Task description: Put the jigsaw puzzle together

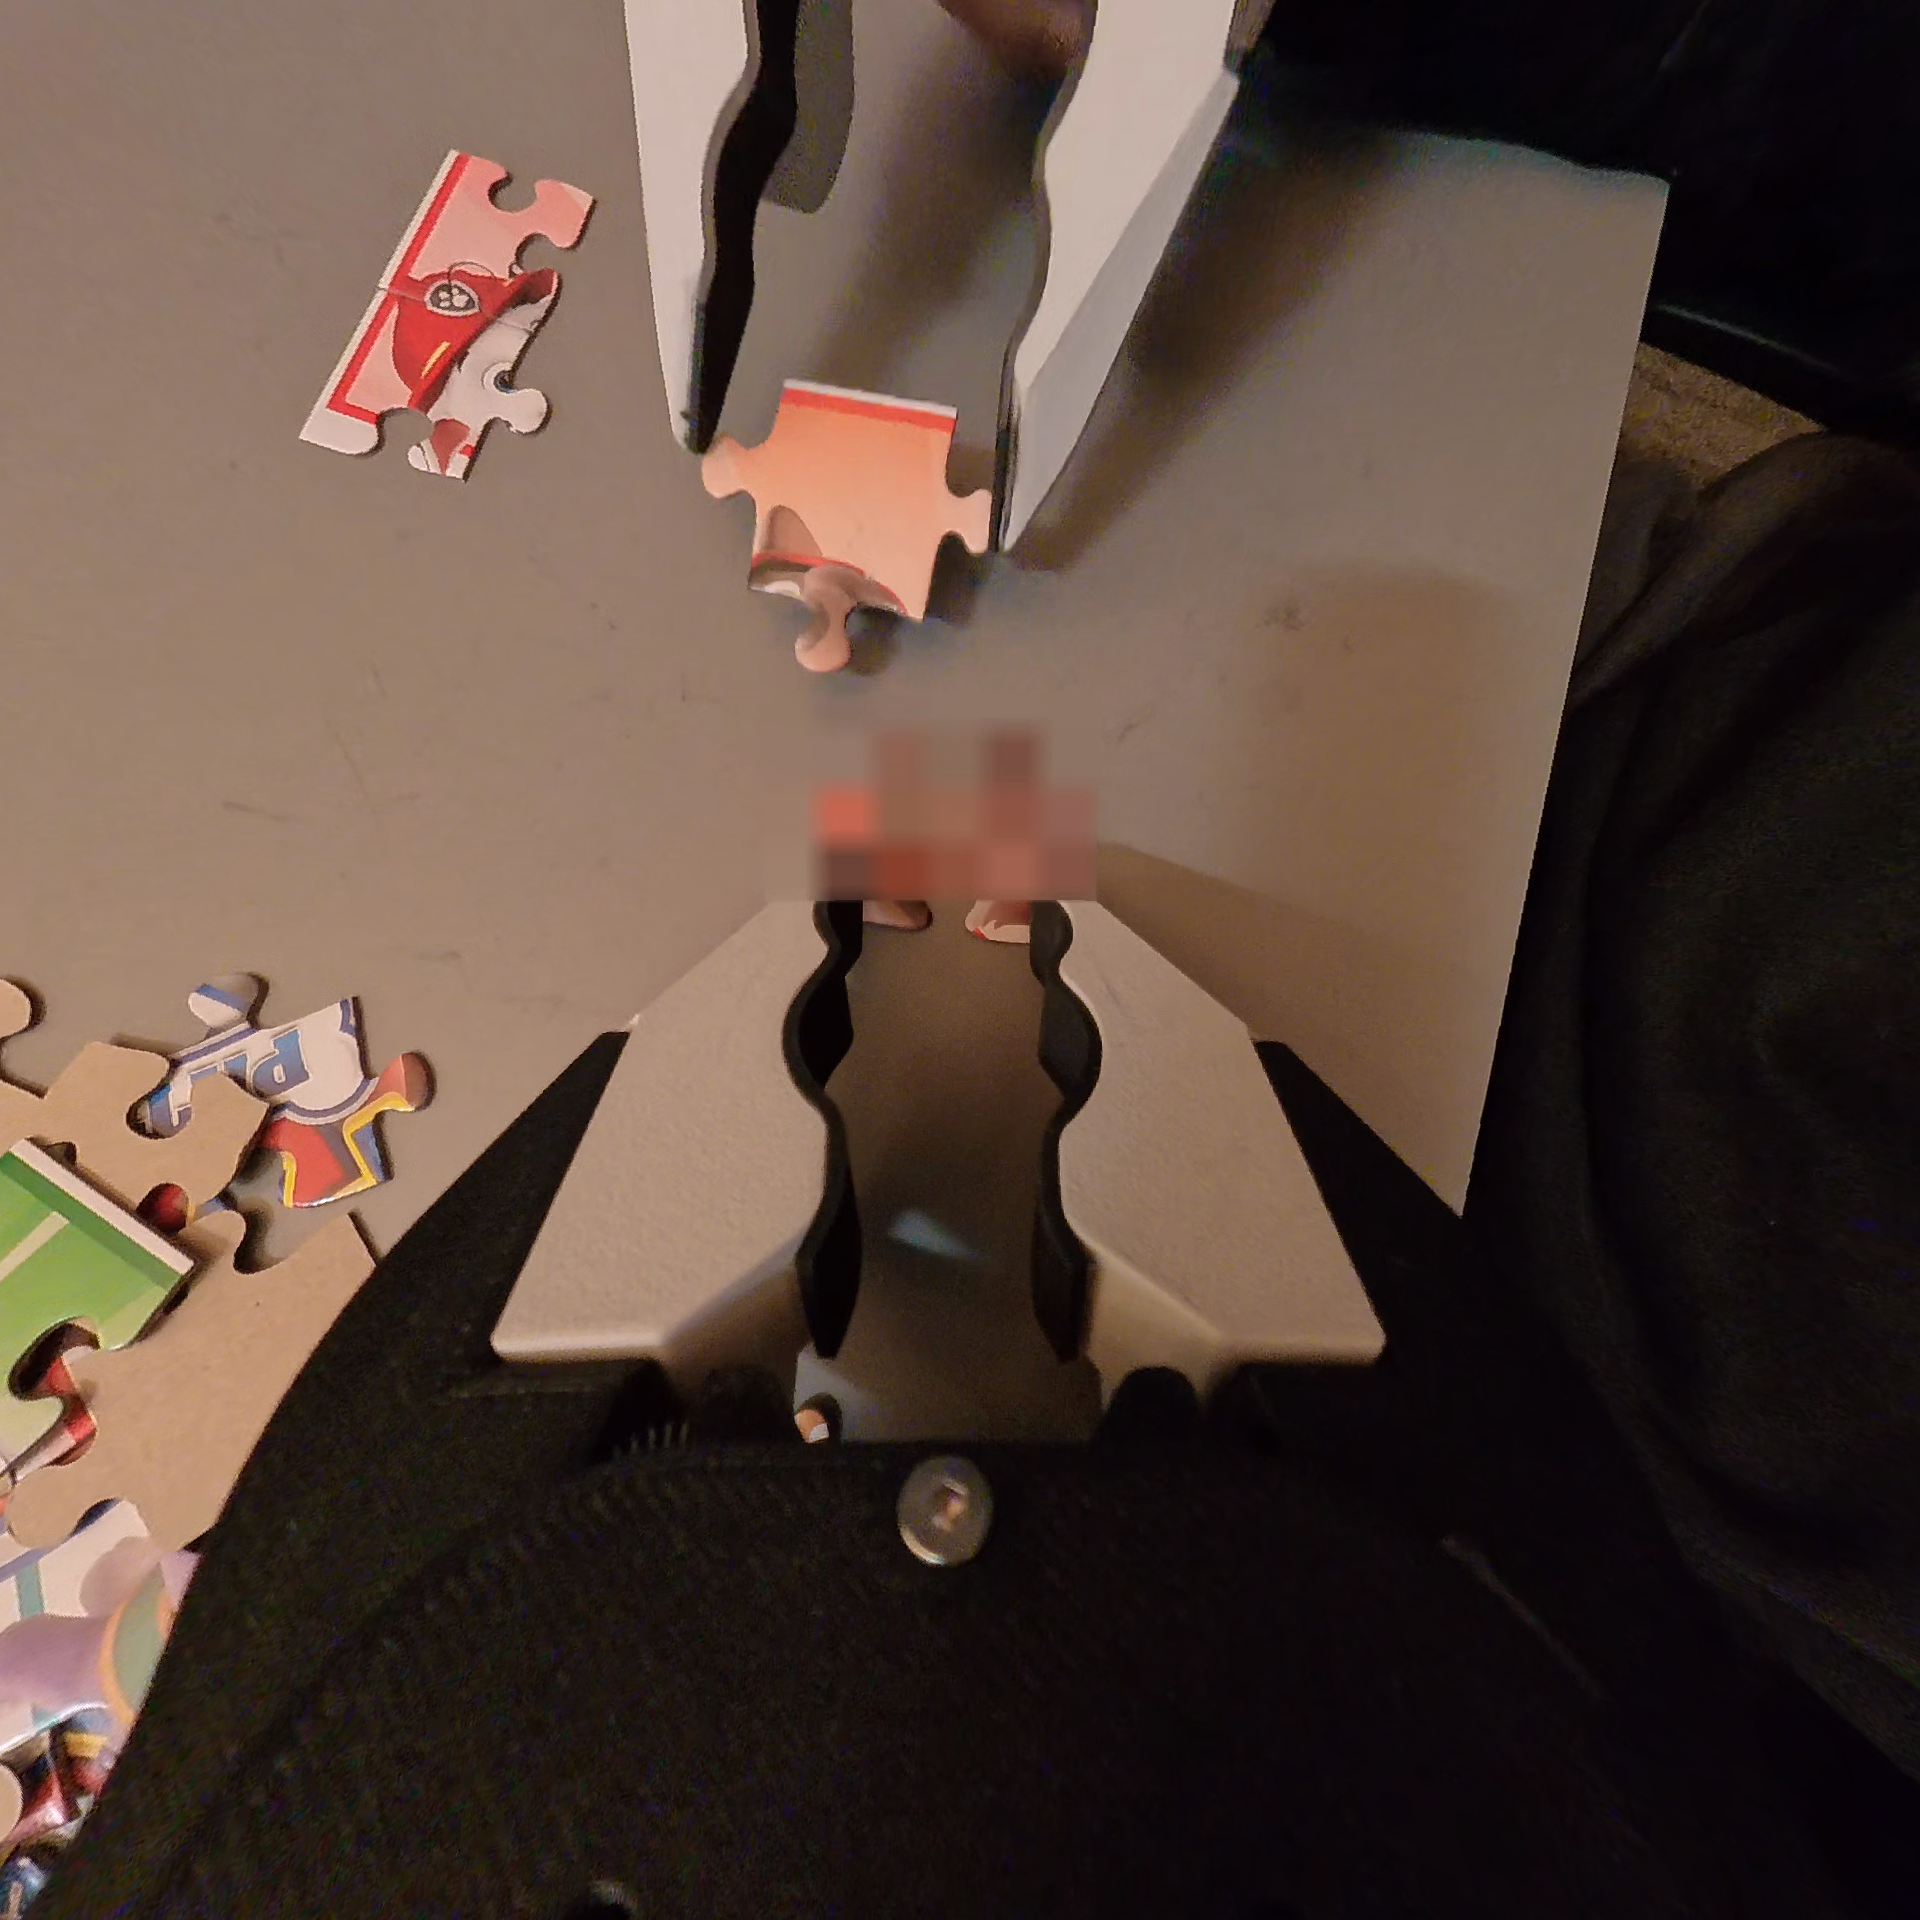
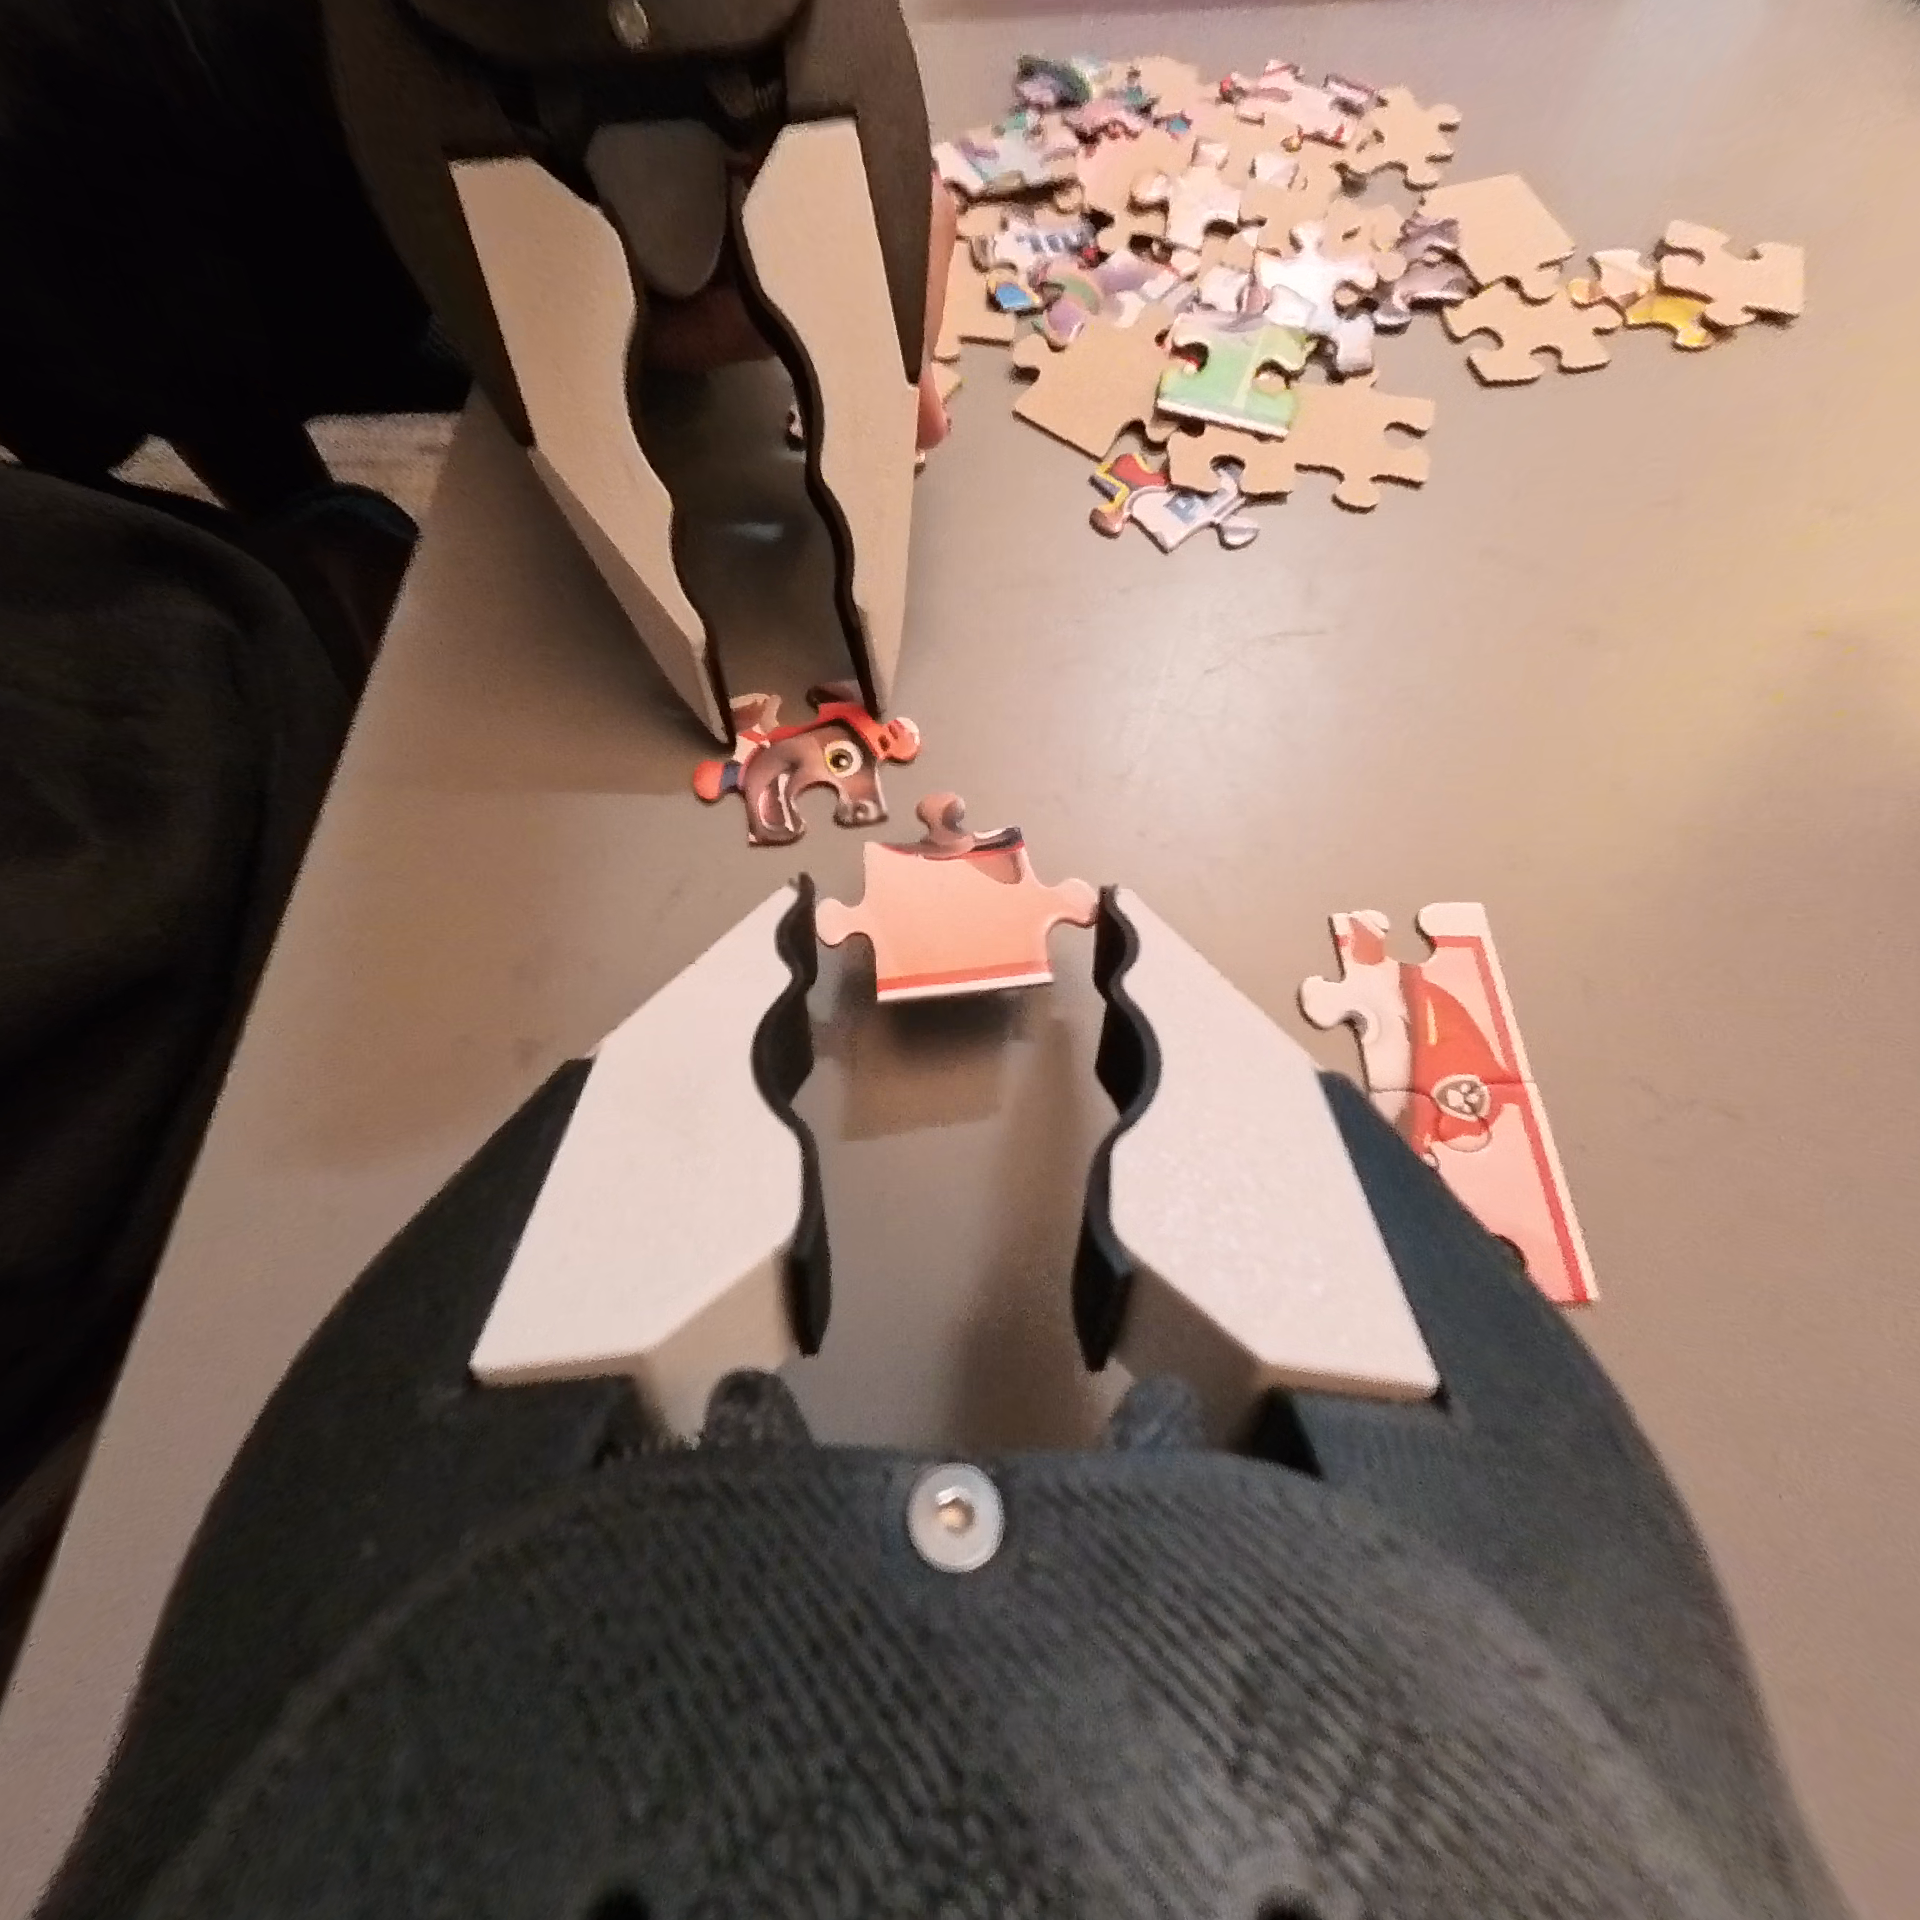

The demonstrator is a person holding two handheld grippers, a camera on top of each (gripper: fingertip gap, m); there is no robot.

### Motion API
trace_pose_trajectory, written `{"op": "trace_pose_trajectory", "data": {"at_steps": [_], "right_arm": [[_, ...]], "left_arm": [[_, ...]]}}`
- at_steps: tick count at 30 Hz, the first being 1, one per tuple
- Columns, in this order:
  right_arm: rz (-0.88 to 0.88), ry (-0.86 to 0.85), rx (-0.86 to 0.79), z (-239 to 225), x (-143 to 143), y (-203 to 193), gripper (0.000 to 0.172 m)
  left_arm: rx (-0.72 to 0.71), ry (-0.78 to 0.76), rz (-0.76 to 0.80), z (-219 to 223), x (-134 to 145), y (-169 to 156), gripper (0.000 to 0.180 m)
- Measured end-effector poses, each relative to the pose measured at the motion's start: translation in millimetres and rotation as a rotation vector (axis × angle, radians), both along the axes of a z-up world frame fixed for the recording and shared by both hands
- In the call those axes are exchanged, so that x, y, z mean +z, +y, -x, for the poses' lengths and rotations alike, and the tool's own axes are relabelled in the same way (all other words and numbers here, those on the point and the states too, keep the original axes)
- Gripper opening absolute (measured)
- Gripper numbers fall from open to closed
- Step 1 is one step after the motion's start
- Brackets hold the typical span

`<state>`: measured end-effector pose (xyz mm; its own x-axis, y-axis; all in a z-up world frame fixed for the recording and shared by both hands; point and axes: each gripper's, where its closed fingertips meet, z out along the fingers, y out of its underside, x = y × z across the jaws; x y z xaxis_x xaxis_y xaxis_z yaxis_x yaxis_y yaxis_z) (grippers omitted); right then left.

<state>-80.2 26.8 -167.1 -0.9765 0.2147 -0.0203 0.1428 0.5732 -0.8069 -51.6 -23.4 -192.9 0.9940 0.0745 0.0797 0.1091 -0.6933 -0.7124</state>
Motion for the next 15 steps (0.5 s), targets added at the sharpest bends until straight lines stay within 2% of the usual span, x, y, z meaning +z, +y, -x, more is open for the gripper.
{"op": "trace_pose_trajectory", "data": {"at_steps": [4, 9, 15], "right_arm": [[0.057, -0.053, 0.069, -15.8, 5.5, -11.6, 0.052], [-0.045, -0.053, 0.102, -24.1, -14.5, -15.1, 0.053], [-0.059, -0.044, 0.095, -22.9, -16.3, -14.0, 0.053]], "left_arm": [[0.0, -0.004, -0.001, 0.1, 0.1, 0.0, 0.029], [0.0, 0.001, 0.0, 0.1, 0.0, -0.1, 0.029], [0.0, 0.001, 0.0, 0.2, -0.1, -0.2, 0.03]]}}
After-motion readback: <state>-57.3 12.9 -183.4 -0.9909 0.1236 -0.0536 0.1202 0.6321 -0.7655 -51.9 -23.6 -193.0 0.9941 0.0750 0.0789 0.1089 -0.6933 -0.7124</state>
